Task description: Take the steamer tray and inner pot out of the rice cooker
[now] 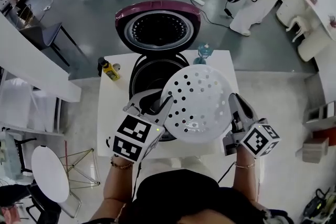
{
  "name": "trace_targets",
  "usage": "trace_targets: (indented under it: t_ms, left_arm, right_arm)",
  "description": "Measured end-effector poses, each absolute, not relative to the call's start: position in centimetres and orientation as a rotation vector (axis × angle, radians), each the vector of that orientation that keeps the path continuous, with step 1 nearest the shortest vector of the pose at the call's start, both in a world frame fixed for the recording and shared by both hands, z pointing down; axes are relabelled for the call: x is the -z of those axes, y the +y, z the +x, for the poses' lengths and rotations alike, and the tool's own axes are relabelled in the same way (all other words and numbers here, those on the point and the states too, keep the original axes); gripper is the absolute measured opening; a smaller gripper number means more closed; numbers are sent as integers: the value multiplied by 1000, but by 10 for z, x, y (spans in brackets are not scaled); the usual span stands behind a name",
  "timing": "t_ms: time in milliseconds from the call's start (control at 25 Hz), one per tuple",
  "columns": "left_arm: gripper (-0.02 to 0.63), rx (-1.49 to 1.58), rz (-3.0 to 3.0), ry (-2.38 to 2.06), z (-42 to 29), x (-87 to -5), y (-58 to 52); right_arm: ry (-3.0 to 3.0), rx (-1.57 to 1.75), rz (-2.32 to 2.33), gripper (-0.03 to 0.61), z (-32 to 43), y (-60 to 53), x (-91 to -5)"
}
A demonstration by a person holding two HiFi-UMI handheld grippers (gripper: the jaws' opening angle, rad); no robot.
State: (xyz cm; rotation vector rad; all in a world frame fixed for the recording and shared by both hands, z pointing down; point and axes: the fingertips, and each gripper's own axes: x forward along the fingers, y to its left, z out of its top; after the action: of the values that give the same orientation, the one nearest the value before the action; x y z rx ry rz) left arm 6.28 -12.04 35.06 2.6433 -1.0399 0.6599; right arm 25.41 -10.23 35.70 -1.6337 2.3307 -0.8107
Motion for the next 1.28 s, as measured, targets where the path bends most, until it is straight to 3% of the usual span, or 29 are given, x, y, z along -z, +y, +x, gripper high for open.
trace_targets:
  t_ms: [640,960,1280]
  left_arm:
    - [86,-760,2557,-1009,218,-408,-41]
    - [89,-975,2439,-979,249,-510,-35]
    - [83,-990,2292,-949,254,-601,-49]
  right_arm:
    - [2322,978,-1751,32,409,-18,-413]
    - [2347,1175,-1799,31,439,-10,-509]
    - [2406,1334,-1804,32,446,-29,-594]
